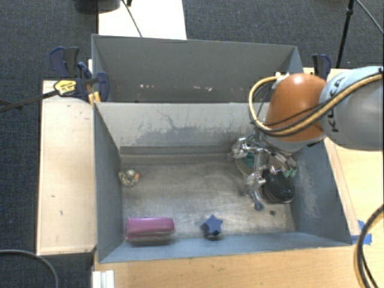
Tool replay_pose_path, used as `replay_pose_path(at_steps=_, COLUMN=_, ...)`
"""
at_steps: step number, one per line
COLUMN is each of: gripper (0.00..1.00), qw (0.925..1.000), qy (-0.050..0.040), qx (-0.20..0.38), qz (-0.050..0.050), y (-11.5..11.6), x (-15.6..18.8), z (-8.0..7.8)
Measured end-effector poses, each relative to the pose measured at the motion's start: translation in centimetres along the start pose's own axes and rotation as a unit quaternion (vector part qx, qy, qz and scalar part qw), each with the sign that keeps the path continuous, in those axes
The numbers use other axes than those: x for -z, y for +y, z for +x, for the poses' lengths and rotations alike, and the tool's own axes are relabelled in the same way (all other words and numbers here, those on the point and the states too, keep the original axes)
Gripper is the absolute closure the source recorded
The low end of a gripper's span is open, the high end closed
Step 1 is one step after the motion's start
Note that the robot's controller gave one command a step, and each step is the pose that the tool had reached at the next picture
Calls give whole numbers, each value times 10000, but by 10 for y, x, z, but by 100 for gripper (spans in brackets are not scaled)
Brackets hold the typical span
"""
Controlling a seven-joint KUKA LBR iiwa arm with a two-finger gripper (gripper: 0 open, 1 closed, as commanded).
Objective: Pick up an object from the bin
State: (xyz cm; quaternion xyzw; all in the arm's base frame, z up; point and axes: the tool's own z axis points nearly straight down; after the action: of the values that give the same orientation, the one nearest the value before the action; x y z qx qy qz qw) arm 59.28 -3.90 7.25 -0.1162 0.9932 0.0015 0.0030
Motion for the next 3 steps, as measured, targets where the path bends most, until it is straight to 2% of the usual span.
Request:
replay_pose_path(at_steps=1, gripper=0, qw=9955, qy=9, qx=943, qz=4, y=-62, x=1, z=30)
replay_pose_path(at_steps=2, gripper=0, qw=10000, qy=-12, qx=-48, qz=12, y=-87, x=54, z=36)
replay_pose_path(at_steps=3, gripper=100, qw=10000, qy=4, qx=-67, qz=13, y=-88, x=52, z=37)
